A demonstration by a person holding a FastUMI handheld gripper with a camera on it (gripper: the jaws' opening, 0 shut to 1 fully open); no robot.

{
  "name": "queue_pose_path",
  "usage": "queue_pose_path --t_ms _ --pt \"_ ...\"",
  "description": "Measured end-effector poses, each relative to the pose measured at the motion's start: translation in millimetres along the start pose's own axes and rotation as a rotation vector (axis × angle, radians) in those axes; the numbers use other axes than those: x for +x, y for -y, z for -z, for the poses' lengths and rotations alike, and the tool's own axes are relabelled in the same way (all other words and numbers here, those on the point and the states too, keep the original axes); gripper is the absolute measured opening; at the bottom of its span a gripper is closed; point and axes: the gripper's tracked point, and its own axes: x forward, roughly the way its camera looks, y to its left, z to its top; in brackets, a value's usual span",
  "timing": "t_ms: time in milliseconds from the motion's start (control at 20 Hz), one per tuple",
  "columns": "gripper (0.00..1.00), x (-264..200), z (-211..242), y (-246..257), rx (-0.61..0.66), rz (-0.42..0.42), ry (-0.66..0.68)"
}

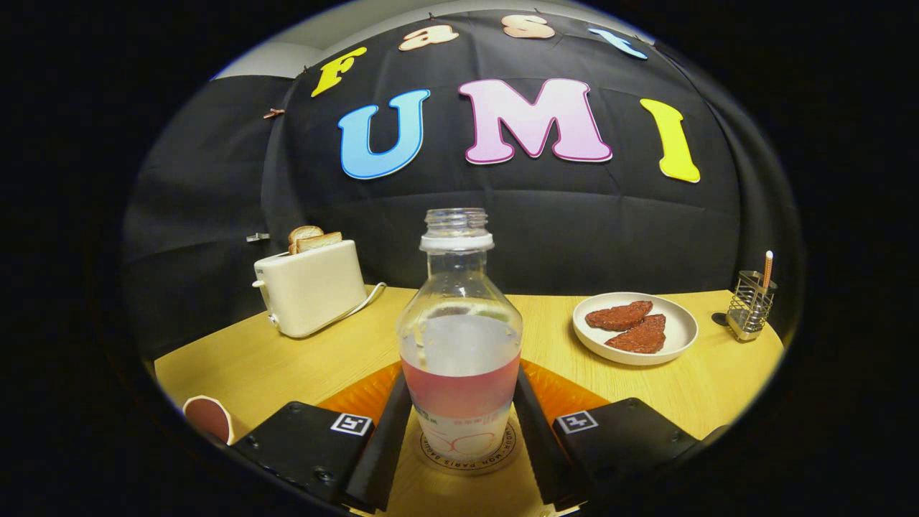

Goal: Take the bottle from table, then pour the juice into the cup, finally place the bottle on the coaster

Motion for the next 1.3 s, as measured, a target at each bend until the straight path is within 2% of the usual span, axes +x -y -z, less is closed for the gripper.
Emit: queue_pose_path --t_ms 200,250,350,950,1300 --pt "0.83 -2 5 -2 0.008 -0.019 -0.019" --pt "0.91 -2 5 0 0.006 -0.015 -0.023" --pt "0.98 -4 5 2 -0.002 -0.012 -0.025" --pt "0.98 -36 -18 0 -0.028 -0.047 -0.007" --pt "0.98 -105 -62 -2 -0.062 -0.056 0.017"
